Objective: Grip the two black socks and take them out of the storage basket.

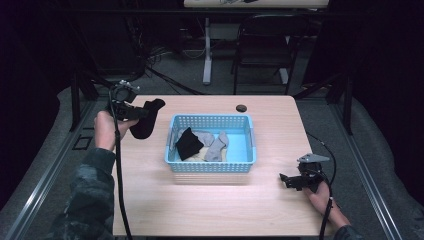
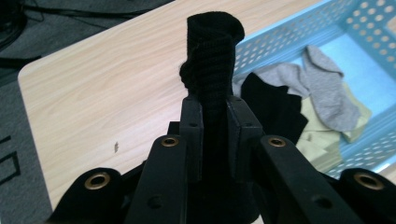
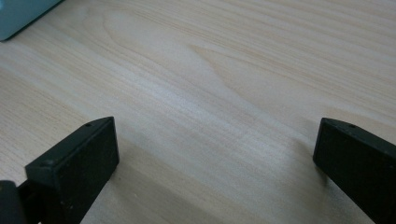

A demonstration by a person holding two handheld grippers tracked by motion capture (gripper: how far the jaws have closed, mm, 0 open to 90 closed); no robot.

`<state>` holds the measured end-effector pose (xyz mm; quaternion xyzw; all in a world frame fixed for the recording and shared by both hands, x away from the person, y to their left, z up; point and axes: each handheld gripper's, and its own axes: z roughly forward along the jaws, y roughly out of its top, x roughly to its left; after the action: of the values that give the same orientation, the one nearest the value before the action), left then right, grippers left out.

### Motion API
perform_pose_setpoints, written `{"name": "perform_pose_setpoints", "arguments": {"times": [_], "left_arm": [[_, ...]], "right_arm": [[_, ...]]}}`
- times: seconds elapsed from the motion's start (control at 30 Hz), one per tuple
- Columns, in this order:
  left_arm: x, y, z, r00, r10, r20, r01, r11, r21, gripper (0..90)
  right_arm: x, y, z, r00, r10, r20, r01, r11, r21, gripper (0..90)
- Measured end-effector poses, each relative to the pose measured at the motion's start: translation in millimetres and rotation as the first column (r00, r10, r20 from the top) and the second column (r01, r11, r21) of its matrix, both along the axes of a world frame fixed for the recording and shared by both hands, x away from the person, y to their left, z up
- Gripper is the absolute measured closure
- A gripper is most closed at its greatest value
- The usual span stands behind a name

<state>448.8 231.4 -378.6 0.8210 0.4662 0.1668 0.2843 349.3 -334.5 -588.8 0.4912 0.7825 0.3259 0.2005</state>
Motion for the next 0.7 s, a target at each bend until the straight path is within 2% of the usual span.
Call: {"name": "perform_pose_setpoints", "arguments": {"times": [0.43, 0.7], "left_arm": [[-3.4, 33.4, -24.1, 0.9958, 0.086, -0.032, -0.086, 0.9963, -0.008, 78.4], [-1.2, 51.1, -57.2, 0.9853, 0.148, -0.086, -0.15, 0.9884, -0.022, 78.3]], "right_arm": [[0.0, 0.0, 0.0, 1.0, 0.0, 0.0, 0.0, 1.0, 0.0, 0.0], [-0.1, 0.0, 0.0, 1.0, 0.0, 0.0, 0.0, 1.0, 0.0, 0.0]]}}
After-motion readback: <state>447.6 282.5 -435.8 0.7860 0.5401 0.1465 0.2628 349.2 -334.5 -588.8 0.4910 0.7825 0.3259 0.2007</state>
